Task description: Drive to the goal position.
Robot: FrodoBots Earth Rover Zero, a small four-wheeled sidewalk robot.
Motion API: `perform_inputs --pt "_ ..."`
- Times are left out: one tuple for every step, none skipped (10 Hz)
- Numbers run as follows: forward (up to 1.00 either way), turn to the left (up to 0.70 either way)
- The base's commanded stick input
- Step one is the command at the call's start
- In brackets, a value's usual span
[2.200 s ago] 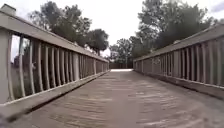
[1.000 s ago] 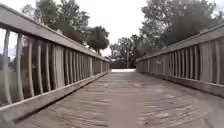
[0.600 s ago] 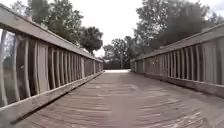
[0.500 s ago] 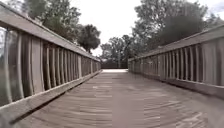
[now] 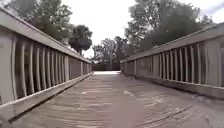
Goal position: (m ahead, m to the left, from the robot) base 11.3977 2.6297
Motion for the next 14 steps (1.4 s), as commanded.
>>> perform_inputs --pt "0.70 0.00" --pt "0.70 0.00" --pt "0.70 0.00" --pt "0.70 0.00" --pt "0.70 0.00" --pt "0.70 0.00" --pt "0.70 0.00" --pt "0.70 0.00" --pt "0.70 0.00" --pt "0.70 0.00" --pt "0.70 0.00" --pt "0.70 0.00" --pt "0.70 0.00" --pt "0.70 0.00"
